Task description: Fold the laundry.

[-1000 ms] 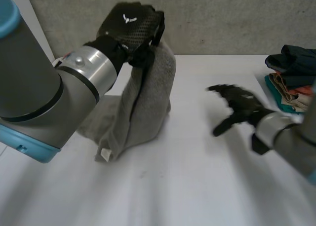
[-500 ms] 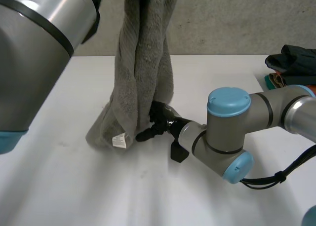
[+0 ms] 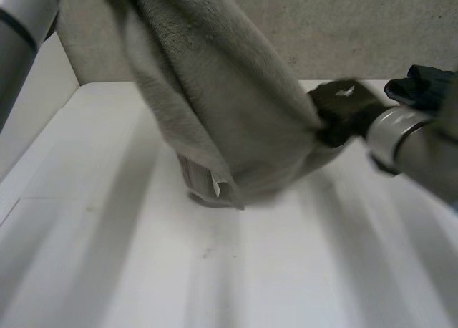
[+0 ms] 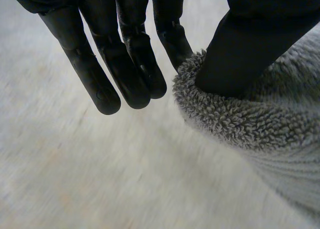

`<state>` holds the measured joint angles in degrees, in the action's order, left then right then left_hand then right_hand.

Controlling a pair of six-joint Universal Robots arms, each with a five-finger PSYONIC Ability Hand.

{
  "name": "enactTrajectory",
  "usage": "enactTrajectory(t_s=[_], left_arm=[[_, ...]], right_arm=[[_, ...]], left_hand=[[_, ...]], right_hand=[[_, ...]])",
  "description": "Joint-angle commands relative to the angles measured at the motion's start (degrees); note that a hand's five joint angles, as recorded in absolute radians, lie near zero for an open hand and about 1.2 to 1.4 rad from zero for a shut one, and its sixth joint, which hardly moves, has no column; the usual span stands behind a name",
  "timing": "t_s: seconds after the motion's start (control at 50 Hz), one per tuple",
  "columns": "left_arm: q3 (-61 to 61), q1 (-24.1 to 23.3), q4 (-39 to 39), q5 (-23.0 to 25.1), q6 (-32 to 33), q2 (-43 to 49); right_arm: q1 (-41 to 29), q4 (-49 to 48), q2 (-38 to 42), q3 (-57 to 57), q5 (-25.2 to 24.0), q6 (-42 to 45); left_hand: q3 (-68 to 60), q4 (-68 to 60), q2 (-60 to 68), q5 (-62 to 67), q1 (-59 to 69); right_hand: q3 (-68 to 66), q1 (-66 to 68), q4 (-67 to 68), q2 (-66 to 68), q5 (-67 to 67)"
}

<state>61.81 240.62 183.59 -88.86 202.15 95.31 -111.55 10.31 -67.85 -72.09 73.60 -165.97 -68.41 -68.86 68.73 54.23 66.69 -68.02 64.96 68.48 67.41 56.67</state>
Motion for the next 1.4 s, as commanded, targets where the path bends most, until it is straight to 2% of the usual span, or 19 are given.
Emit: enactTrajectory(t_s=[0.02,0.12,0.2,0.24,0.34,0.4,0.44,0.48,0.5,0.58,0.62,0.68,0.78,0.92,1.0,1.1,1.2,1.3,1.4], left_arm=[[8.9,9.4,-2.3,1.1,3.2,-0.4],[15.1,10.2,-5.3,6.5,3.4,0.5],[19.0,11.6,-5.4,11.7,3.5,3.1],[19.2,12.2,-5.0,13.2,3.7,8.0],[10.6,12.5,-3.7,12.9,5.9,18.9],[0.3,12.7,-0.9,12.5,9.0,23.7],[-12.3,12.6,7.8,11.4,9.8,28.1],[-17.0,12.3,14.1,11.0,9.6,29.4],[-20.0,12.5,21.4,10.2,9.1,30.0],[-21.2,12.4,38.1,7.6,5.9,30.0],[-20.8,12.4,41.1,6.8,4.8,30.0],[-19.1,12.9,38.9,5.8,4.3,29.9],[-13.8,12.9,33.3,4.2,4.4,30.0],[1.0,13.3,30.8,4.9,4.7,29.9],[6.8,12.7,29.5,6.3,4.7,30.5],[13.6,12.5,24.2,7.0,6.4,31.9],[20.7,12.1,15.9,6.3,11.9,32.0],[28.0,12.9,9.4,6.2,16.8,27.6],[31.9,13.0,8.3,6.4,17.0,21.6]], right_arm=[[5.4,5.3,-10.6,4.3,0.0,14.6],[6.9,6.4,-11.6,4.4,-0.2,15.4],[7.2,8.1,-8.2,4.4,0.1,16.9],[7.1,8.2,-4.1,5.3,0.7,18.9],[6.4,7.6,3.7,11.7,4.0,23.2],[6.1,1.8,11.6,23.4,9.6,23.8],[6.1,-6.3,14.3,30.2,13.0,23.1],[5.8,-12.4,14.8,32.6,14.2,22.4],[5.5,-20.0,14.7,33.1,14.6,21.2],[4.3,-38.5,13.0,30.1,14.6,17.9],[4.3,-42.9,11.9,28.2,14.5,17.8],[4.4,-45.4,11.2,26.3,14.4,17.3],[4.3,-42.7,12.2,25.7,13.8,17.2],[4.4,-28.3,18.9,25.1,10.4,17.3],[4.3,-22.5,22.7,22.4,8.4,17.6],[4.2,-18.2,26.2,18.0,8.6,17.9],[4.5,-13.8,25.0,10.7,8.7,18.5],[5.0,-11.1,18.4,0.1,8.1,18.1],[5.2,-11.5,12.7,-7.4,7.5,18.3]], left_hand=[[-11.6,-11.1,11.3,15.8,13.3],[-11.6,-11.1,11.3,15.8,13.3],[-11.6,-11.1,11.3,15.8,13.3],[-11.6,-11.1,11.3,15.8,13.3],[-11.6,-11.1,11.3,15.8,13.3],[-11.6,-11.1,11.3,15.8,13.3],[-11.6,-11.1,11.3,15.8,13.3],[-11.6,-11.1,11.3,15.8,13.3],[-11.6,-11.1,11.3,15.8,13.3],[-11.6,-11.1,11.3,15.8,13.3],[-11.6,-11.1,11.3,15.8,13.3],[-11.6,-11.1,11.3,15.8,13.3],[-11.6,-11.1,11.3,15.8,13.3],[-11.6,-11.1,11.3,15.8,13.3],[-11.6,-11.1,11.3,15.8,13.3],[-11.6,-11.1,11.3,15.8,13.3],[-11.6,-11.1,11.3,15.8,13.3],[-11.6,-11.1,11.3,15.8,13.3],[36.2,36.6,-36.5,-32.0,-34.5]], right_hand=[[-12.0,15.0,11.5,12.6,13.3],[-12.0,15.0,11.5,12.6,13.3],[-12.0,15.0,11.5,12.6,13.3],[-12.0,15.0,11.5,12.6,13.3],[-12.0,15.0,11.5,12.6,13.3],[-12.0,15.0,11.5,12.6,13.3],[-12.0,15.0,11.5,12.6,13.3],[-12.0,15.0,11.5,12.6,13.3],[-12.0,15.0,11.5,12.6,13.3],[-12.0,15.0,11.5,12.6,13.3],[-12.0,15.0,11.5,12.6,13.3],[-12.0,15.0,11.5,12.6,13.3],[-12.0,15.0,11.5,12.6,13.3],[-12.0,15.0,11.5,12.6,13.3],[-12.0,15.0,11.5,12.6,13.3],[-12.0,15.0,11.5,12.6,13.3],[-12.0,15.0,11.5,12.6,13.3],[-12.0,15.0,11.5,12.6,13.3],[-12.0,15.0,11.5,12.6,13.3]])
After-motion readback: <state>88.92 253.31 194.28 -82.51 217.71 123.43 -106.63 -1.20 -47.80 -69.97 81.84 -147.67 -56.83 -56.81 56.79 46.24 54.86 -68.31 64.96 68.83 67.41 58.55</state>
